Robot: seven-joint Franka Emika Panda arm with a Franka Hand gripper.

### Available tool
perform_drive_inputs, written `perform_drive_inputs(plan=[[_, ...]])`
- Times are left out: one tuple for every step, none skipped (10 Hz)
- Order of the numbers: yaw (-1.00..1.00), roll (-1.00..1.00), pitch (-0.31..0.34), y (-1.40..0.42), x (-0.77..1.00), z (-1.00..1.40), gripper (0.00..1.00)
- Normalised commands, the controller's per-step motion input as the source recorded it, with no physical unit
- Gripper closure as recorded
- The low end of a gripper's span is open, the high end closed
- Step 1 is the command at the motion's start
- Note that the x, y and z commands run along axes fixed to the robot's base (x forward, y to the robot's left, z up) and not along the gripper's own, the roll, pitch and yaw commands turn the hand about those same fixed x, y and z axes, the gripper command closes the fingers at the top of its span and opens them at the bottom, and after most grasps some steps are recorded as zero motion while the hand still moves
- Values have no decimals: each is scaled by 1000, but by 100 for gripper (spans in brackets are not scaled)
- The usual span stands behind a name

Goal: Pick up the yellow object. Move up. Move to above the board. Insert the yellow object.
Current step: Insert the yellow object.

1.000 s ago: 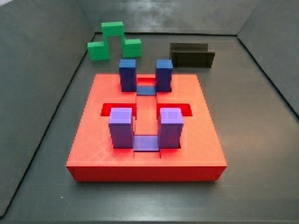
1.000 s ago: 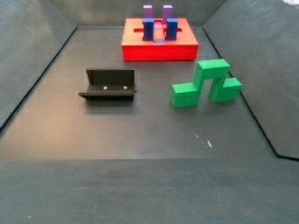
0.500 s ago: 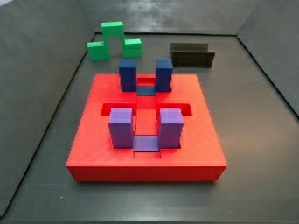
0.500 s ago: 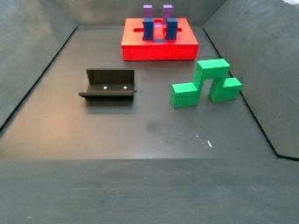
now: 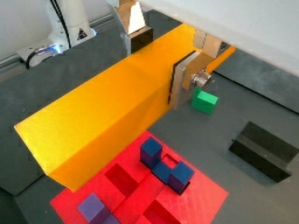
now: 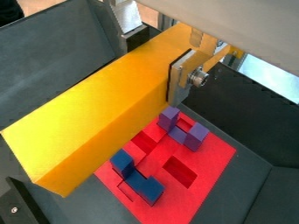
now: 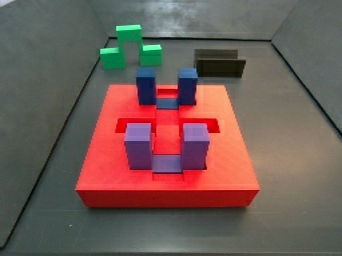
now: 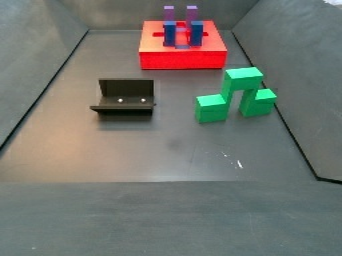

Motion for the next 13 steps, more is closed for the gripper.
perform_drive_inputs(plan=[[0, 0, 0, 0, 6, -180, 100], [0, -4, -79, -20, 74, -606, 100], [0, 0, -123, -9, 166, -946, 100], [0, 0, -130, -29, 203, -997, 100], [0, 0, -136, -34, 166, -991, 100], [0, 0, -143, -51, 137, -971, 100], [0, 33, -124, -117, 66, -1000, 100], [0, 56, -123, -180, 0, -966, 100], [0, 101, -74, -200, 0, -866, 100], [0, 183, -44, -249, -3, -786, 100], [0, 186, -36, -243, 0, -711, 100], [0, 59, -9, -49, 0, -440, 100], [0, 0, -33, 0, 23, -426, 100]])
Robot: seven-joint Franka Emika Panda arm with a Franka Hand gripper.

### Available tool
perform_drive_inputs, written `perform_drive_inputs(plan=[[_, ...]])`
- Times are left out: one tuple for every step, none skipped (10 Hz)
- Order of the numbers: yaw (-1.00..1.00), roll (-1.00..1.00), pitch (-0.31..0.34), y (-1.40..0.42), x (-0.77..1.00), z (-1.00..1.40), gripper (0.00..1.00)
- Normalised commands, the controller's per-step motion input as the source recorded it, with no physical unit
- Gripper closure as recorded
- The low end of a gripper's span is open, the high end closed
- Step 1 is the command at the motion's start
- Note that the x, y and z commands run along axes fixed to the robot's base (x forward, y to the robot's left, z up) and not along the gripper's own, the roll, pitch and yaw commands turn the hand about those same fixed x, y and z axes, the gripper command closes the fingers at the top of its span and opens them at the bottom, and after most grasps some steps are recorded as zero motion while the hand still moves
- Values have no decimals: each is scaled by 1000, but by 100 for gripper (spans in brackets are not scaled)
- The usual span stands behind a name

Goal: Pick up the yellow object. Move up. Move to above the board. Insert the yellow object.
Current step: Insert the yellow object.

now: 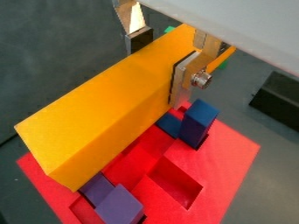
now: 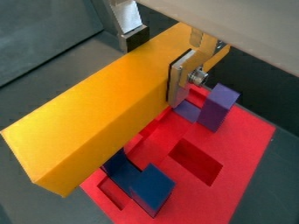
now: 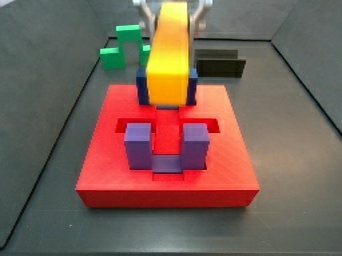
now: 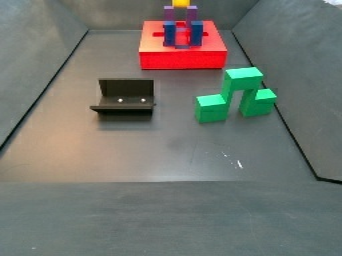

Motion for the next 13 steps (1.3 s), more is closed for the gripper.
perform_drive_inputs(plan=[[0, 0, -60, 0, 0, -417, 100], [0, 0, -44, 0, 0, -351, 100], [0, 0, -6, 0, 0, -300, 100], [46, 0, -4, -23, 0, -311, 100], [129, 0, -31, -63, 0, -311, 100], [120, 0, -20, -63, 0, -263, 100], [60, 0, -16, -69, 0, -106, 100], [51, 0, -4, -71, 0, -140, 100], [129, 44, 0, -57, 0, -206, 100], [157, 61, 0, -69, 0, -229, 100], [137, 41, 0, -60, 0, -174, 100], [89, 47, 0, -63, 0, -123, 100], [71, 63, 0, -69, 0, -126, 100]])
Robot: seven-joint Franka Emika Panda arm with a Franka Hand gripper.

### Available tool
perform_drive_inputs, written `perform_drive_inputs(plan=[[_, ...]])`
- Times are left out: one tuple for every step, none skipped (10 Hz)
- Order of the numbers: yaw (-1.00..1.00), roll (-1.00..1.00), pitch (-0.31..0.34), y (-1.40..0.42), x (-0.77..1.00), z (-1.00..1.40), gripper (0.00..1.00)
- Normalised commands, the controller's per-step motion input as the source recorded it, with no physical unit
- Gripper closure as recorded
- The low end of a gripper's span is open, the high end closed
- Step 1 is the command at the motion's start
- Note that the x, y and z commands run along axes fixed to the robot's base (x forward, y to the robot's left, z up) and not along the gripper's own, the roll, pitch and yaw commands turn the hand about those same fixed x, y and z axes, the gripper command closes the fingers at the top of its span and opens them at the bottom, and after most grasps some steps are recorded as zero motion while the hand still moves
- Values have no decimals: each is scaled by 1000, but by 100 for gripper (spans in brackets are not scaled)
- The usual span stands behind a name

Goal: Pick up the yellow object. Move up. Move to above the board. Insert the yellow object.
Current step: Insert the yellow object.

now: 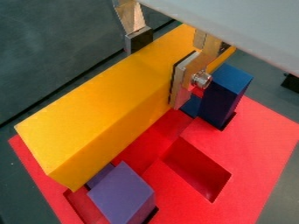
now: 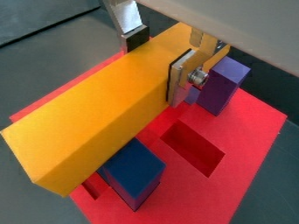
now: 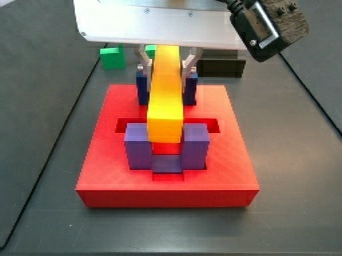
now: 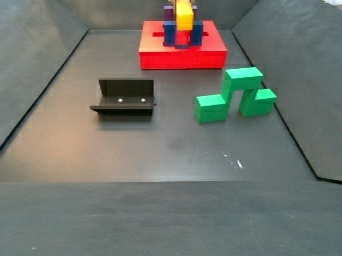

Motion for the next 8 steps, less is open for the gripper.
perform_drive_inputs(plan=[[74, 83, 0, -54, 0, -151, 100], [83, 91, 0, -66, 0, -149, 100], [71, 100, 0, -86, 0, -149, 100], [43, 114, 0, -117, 29, -117, 100], [37, 116, 0, -106, 106, -100, 100], [20, 121, 0, -86, 123, -91, 100], [9, 121, 3, -63, 160, -60, 100], [0, 139, 20, -51, 209, -34, 100]])
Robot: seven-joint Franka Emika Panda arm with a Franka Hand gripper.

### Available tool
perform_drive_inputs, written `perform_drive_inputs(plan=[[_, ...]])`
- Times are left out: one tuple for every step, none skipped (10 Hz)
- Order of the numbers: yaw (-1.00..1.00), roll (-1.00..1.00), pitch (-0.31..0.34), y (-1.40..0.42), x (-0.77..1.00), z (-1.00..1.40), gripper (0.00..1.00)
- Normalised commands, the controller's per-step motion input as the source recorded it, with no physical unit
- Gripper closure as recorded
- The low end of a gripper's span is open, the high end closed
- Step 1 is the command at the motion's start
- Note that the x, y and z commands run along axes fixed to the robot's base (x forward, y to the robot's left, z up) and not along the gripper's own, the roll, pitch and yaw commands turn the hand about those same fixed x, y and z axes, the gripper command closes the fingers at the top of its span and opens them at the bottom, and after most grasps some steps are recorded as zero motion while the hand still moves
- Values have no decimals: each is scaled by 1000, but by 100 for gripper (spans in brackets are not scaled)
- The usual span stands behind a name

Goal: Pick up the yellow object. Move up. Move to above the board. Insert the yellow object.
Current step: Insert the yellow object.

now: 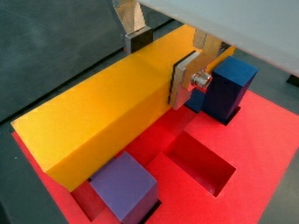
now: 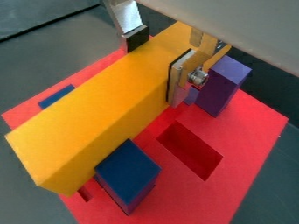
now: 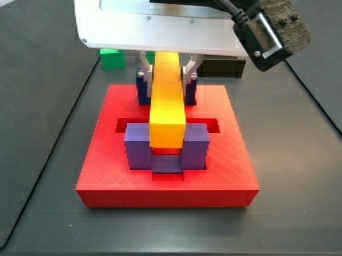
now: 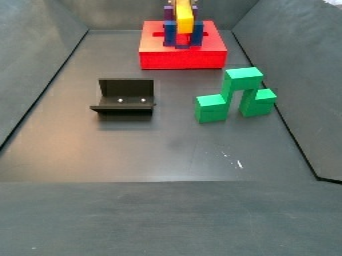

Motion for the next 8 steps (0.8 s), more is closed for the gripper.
perform_drive_inputs(plan=[[0, 216, 50, -66, 257, 0, 100], [11, 256, 70, -60, 249, -11, 100], [0, 197, 57, -43, 94, -31, 100], [0, 183, 44, -31, 49, -43, 100], [0, 200, 40, -23, 17, -51, 100], [0, 190, 26, -34, 0, -77, 100], [0, 160, 16, -20, 0, -109, 100], [0, 111, 0, 0, 0, -131, 100]])
